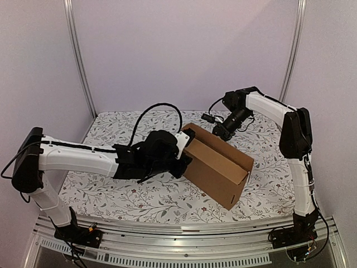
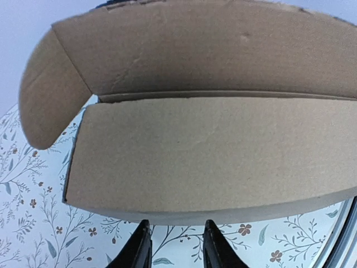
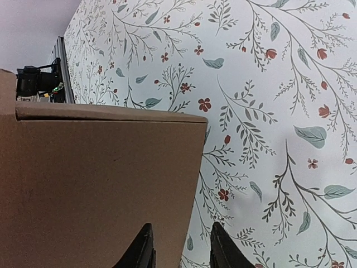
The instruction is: Fold the paper box
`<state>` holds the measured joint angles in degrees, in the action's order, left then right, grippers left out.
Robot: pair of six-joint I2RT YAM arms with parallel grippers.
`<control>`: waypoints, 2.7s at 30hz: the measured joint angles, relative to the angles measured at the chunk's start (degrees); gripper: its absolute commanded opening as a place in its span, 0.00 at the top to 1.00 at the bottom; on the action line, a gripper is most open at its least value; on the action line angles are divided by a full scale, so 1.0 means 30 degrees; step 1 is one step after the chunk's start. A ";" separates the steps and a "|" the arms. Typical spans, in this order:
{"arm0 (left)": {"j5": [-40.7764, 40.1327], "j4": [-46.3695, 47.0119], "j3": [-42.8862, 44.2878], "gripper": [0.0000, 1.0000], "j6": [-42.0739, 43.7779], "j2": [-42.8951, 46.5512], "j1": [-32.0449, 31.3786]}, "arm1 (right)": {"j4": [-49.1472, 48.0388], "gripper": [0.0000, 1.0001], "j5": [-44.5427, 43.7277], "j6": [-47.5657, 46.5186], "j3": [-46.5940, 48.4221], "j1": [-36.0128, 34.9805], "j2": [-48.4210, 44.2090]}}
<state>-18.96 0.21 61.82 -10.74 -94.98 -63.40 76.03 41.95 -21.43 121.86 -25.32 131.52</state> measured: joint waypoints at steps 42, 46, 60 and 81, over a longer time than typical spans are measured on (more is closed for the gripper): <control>0.9180 -1.1409 1.2597 0.37 0.5952 -0.4277 0.6404 | 0.0350 0.24 -0.1916 -2.0247 -1.1781 0.4772 -1.5161; 0.9391 -1.1657 1.2327 0.33 0.6156 -0.3927 0.6353 | 0.0321 0.24 -0.1902 -2.0385 -1.2284 0.3891 -1.5402; 1.0265 -1.4528 1.4302 0.41 0.7519 -0.3869 0.6054 | 0.0321 0.39 -0.1698 -1.8134 -1.3792 0.1435 -1.7602; 1.0841 -1.8644 2.0633 0.75 0.7555 -0.8211 0.5508 | 0.0306 0.27 -0.2922 -1.8221 -1.4783 0.1173 -1.8323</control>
<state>13.56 -55.72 123.72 11.92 -119.61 -46.87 76.95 33.19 -76.09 77.52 -21.80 76.55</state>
